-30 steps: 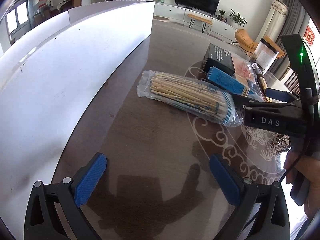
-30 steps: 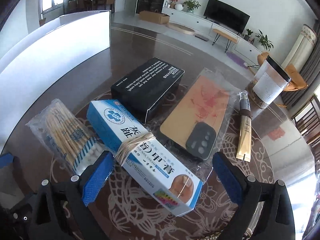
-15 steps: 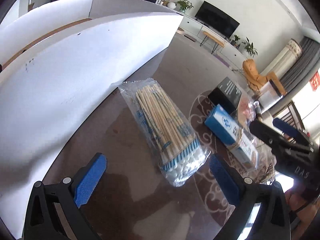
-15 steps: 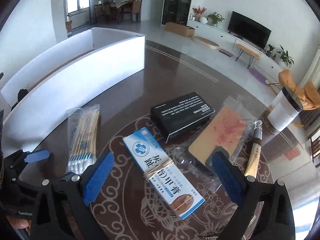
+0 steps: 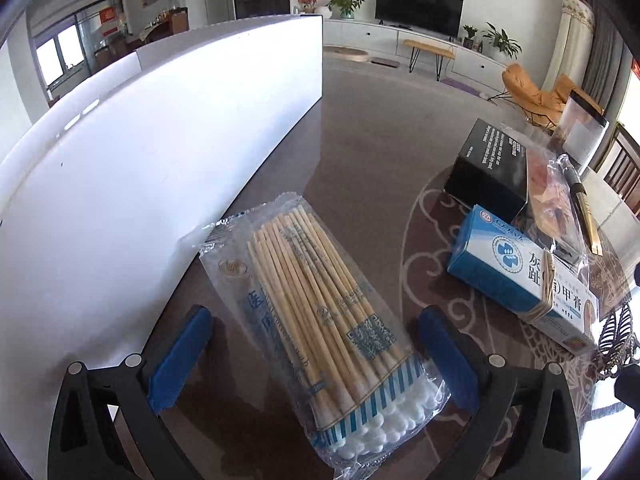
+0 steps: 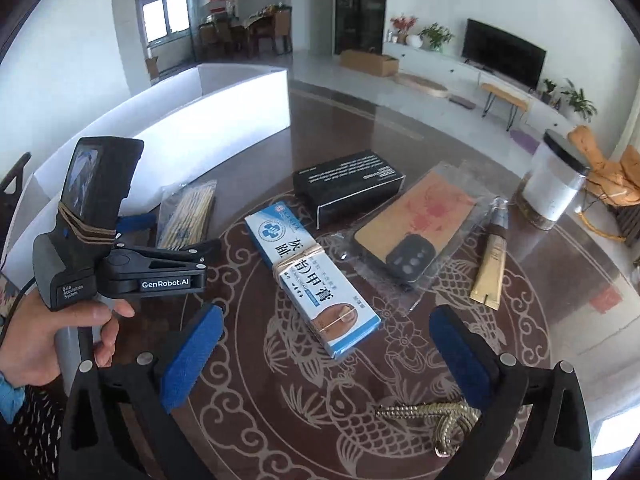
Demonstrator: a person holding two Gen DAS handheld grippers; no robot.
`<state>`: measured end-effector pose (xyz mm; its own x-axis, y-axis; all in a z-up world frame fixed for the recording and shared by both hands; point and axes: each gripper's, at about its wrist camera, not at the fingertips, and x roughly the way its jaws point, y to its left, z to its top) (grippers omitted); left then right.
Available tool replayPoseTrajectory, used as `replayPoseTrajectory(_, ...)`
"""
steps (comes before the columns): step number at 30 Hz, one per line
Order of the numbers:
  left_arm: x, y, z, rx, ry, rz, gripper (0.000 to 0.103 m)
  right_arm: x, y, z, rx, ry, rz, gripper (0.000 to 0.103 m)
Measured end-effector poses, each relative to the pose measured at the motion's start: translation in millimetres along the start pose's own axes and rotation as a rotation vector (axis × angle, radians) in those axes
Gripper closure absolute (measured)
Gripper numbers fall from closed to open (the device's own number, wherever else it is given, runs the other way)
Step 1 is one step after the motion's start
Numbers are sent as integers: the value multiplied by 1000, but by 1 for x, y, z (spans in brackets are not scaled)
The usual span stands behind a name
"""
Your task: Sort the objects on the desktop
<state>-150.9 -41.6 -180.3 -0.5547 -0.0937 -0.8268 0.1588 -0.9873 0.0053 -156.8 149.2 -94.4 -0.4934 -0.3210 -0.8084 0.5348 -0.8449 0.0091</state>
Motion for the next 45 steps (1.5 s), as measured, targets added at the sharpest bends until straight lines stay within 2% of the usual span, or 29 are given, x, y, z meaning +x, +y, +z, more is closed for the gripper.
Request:
replayPoseTrajectory(3, 1, 3, 2, 66, -6, -49, 0, 42, 0, 12, -82, 140, 50, 0)
replayPoseTrajectory(4, 0, 2, 3, 92, -16, -66, 4, 53, 1, 15, -96, 169, 51, 0)
replayPoseTrajectory(6, -4, -2, 5, 159, -52, -115, 33, 70, 4, 22, -107, 189, 57, 1)
replayPoseTrajectory(7, -5, -3, 5, 185, -59, -135, 37, 78, 5, 24, -102, 195, 52, 3)
replayPoseTrajectory(8, -6, -2, 6, 198, -64, -154, 45, 84, 6, 26, -91, 199, 39, 9)
replayPoseTrajectory(9, -7, -2, 5, 209, -65, -170, 51, 87, 6, 26, -77, 197, 25, 31)
replayPoseTrajectory(10, -8, -3, 6, 223, -62, -191, 53, 86, 7, 24, -61, 174, 17, 48)
replayPoseTrajectory(13, -15, -15, -2, 307, -45, -270, 56, 71, 13, 10, -5, 119, 9, 55)
replayPoseTrajectory(15, -30, -27, -19, 397, -28, -313, 56, 56, 16, -10, 51, 91, 13, 61)
replayPoseTrajectory(19, -59, -51, -52, 565, 14, -376, 56, 11, 18, -70, 255, 31, -53, 61)
replayPoseTrajectory(20, -64, -53, -58, 580, 16, -379, 55, -1, 20, -86, 305, 17, -77, 61)
replayPoseTrajectory(22, -71, -48, -70, 560, 9, -345, 45, -21, 25, -113, 379, -13, -120, 61)
replayPoseTrajectory(24, -66, -41, -69, 498, 36, -275, 4, -33, 29, -132, 428, -46, -166, 55)
replayPoseTrajectory(25, -61, -37, -68, 459, 64, -242, 0, -36, 30, -136, 441, -62, -172, 41)
replayPoseTrajectory(26, -58, -29, -67, 407, 93, -258, 0, -36, 30, -136, 445, -66, -173, 28)
replayPoseTrajectory(27, -60, -23, -69, 388, 87, -248, 0, -33, 32, -132, 442, -51, -186, 14)
replayPoseTrajectory(28, -59, -21, -70, 387, 99, -240, 0, -30, 32, -130, 435, -35, -196, 9)
replayPoseTrajectory(34, -61, -20, -75, 362, 69, -230, 0, -9, 36, -120, 354, -5, -245, 0)
replayPoseTrajectory(45, -61, -26, -71, 353, 28, -234, 0, -5, 37, -120, 339, 9, -262, 0)
